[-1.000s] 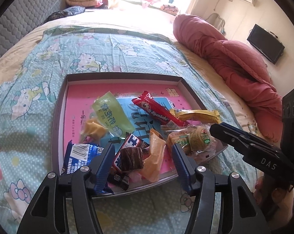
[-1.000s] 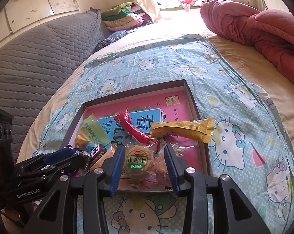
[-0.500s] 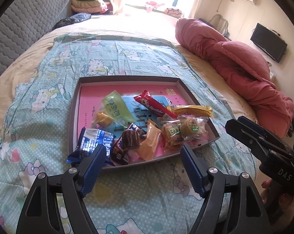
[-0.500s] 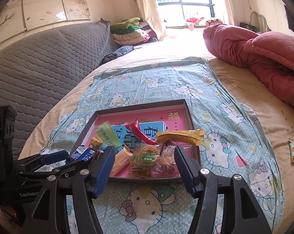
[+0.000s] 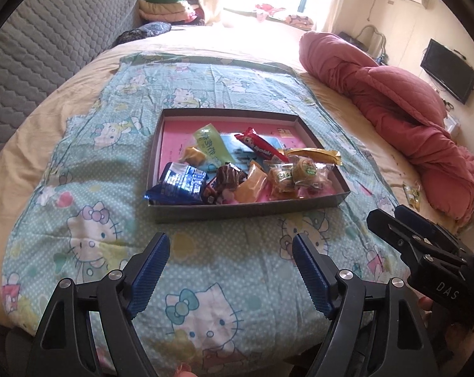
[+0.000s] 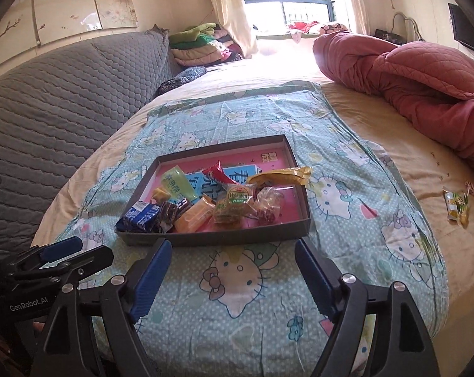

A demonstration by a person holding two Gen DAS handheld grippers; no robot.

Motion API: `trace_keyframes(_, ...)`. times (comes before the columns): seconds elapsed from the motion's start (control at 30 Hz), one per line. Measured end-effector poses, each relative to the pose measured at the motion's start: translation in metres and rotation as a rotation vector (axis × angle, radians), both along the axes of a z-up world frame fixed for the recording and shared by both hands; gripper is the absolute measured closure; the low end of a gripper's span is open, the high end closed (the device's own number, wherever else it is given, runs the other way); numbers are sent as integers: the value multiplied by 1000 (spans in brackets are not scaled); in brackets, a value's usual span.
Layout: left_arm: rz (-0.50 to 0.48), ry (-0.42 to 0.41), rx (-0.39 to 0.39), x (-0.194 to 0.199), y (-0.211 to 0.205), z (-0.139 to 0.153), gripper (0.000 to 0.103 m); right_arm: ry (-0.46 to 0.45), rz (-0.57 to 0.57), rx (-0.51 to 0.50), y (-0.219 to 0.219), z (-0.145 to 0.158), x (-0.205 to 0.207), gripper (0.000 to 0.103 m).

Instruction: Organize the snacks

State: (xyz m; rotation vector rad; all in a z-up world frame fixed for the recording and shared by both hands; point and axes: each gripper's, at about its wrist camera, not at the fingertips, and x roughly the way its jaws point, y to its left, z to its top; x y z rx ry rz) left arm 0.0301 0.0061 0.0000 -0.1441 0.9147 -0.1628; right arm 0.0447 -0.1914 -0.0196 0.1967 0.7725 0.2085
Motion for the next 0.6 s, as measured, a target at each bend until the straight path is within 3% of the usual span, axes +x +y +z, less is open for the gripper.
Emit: trace_keyframes(0.6, 1, 30, 46, -9, -4, -9, 22, 8, 30, -58, 9, -1, -17, 19)
